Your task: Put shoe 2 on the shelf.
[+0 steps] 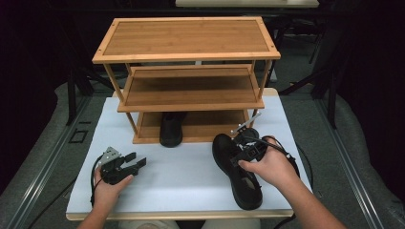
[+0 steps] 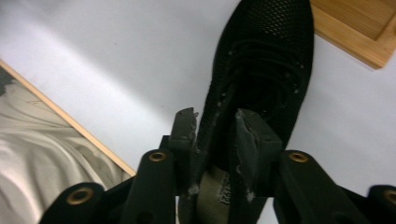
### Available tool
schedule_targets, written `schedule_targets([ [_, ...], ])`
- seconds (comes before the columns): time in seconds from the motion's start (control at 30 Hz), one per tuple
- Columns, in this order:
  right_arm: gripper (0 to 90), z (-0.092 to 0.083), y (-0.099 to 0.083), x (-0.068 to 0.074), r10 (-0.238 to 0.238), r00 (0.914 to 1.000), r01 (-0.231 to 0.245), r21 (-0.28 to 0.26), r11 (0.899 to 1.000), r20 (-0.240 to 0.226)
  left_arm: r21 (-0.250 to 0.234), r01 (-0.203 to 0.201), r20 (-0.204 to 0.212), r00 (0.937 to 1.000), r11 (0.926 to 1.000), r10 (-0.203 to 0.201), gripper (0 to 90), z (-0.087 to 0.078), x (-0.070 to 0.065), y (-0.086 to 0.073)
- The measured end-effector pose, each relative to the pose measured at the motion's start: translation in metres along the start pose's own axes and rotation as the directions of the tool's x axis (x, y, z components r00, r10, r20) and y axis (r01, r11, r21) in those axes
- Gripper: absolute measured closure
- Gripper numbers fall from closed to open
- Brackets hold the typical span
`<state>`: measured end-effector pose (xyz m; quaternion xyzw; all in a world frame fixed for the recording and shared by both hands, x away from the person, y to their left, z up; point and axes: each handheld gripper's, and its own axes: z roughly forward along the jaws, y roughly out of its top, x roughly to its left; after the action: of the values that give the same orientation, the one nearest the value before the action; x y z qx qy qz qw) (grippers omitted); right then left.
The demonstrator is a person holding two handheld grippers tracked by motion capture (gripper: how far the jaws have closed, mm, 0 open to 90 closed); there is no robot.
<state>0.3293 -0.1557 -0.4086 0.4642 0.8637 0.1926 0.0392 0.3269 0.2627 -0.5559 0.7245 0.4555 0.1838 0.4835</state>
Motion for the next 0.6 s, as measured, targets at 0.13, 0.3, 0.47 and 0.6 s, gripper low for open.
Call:
schedule_targets([
  [0.13, 68.2, 0.009, 0.001, 0.003, -0.009, 0.9999, 0.009, 0.025, 1.000, 0.012, -0.001, -0.001, 0.001, 1.0000, 1.0000, 0.001, 43.2, 0.000, 0.000, 0.000],
  [0.3, 73.0, 0.033, 0.000, -0.003, 0.002, 0.9993, -0.006, 0.111, 0.994, 0.036, -0.003, 0.003, -0.002, 1.0000, 1.0000, -0.003, 43.2, 0.000, 0.001, 0.000],
  [0.47, 82.7, 0.040, -0.002, -0.004, 0.005, 0.9996, -0.009, 0.131, 0.991, 0.029, -0.002, -0.001, 0.000, 1.0000, 1.0000, 0.001, 43.2, 0.000, 0.001, 0.000],
  [0.6, 86.6, 0.039, -0.004, -0.004, 0.009, 0.9998, -0.011, 0.111, 0.994, 0.017, -0.001, -0.001, -0.001, 1.0000, 1.0000, 0.001, 43.2, 0.000, 0.000, 0.000],
])
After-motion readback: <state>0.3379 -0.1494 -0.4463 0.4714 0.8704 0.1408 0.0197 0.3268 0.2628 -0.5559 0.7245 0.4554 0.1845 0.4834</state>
